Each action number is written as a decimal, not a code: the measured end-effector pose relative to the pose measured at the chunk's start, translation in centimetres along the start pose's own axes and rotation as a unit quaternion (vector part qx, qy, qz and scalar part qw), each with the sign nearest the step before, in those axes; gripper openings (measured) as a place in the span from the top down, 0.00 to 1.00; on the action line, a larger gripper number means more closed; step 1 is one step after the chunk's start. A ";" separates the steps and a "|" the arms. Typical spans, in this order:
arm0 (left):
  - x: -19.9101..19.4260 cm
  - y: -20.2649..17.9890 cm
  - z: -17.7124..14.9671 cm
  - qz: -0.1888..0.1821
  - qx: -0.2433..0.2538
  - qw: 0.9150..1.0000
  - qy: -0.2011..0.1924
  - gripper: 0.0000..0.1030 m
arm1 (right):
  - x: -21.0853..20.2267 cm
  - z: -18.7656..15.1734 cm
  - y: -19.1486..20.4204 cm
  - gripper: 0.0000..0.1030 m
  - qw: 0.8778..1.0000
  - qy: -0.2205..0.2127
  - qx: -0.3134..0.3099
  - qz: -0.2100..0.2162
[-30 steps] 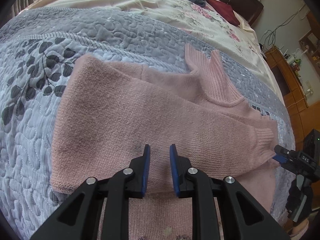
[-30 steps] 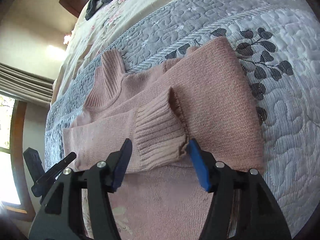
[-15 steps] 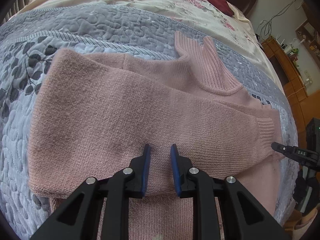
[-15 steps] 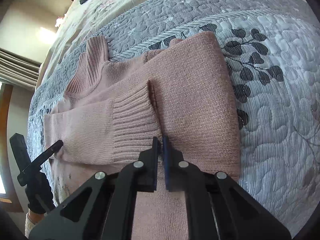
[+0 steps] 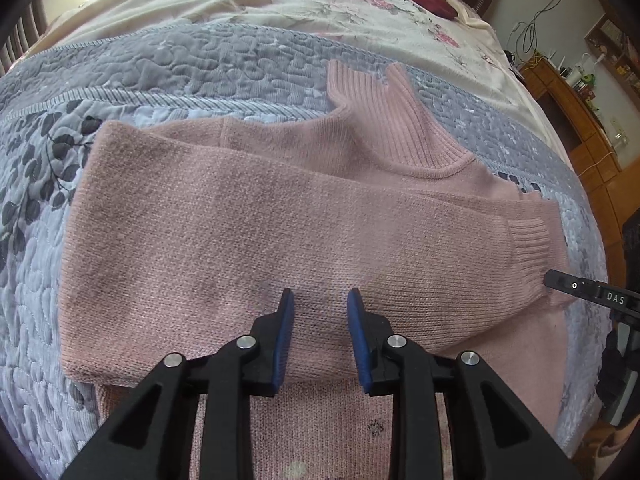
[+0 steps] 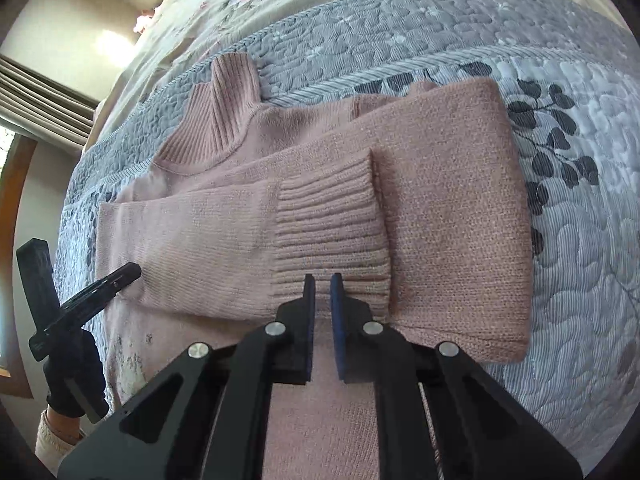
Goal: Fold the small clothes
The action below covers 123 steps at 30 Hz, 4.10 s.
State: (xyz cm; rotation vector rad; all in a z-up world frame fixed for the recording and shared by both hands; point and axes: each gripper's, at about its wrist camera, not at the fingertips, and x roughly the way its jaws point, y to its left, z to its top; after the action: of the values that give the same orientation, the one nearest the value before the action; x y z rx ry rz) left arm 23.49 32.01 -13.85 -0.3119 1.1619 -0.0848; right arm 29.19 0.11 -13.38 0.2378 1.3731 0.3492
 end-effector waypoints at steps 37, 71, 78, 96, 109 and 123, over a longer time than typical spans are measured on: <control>10.9 1.2 18.2 -0.126 -0.087 0.988 0.030 0.90 | 12.0 21.9 6.6 0.83 0.993 0.017 -0.029 0.114; -2.7 3.2 -1.9 -0.232 -0.039 0.972 0.017 0.75 | -0.9 0.7 3.8 0.80 0.985 0.016 -0.061 0.159; 1.3 3.0 -1.0 -0.259 -0.130 0.955 0.059 0.56 | 2.9 0.7 4.0 0.50 0.987 0.050 0.001 0.150; 2.3 3.5 0.6 -0.208 -0.085 0.973 0.046 0.92 | 3.6 1.7 3.4 0.91 0.993 0.046 -0.022 0.109; -6.3 -0.4 -4.9 -0.063 -0.016 0.997 -0.034 0.63 | -2.7 -3.6 3.2 0.60 0.995 -0.027 0.003 0.100; -22.2 6.0 -25.4 0.038 -0.057 0.996 -0.052 0.56 | -15.4 -28.4 0.3 0.52 0.995 -0.070 0.050 0.047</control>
State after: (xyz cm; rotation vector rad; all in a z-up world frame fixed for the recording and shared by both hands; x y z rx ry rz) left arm -9.14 37.66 -5.00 -0.3696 1.0767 0.0639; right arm -1.19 -6.52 -4.52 0.4040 1.2453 0.3352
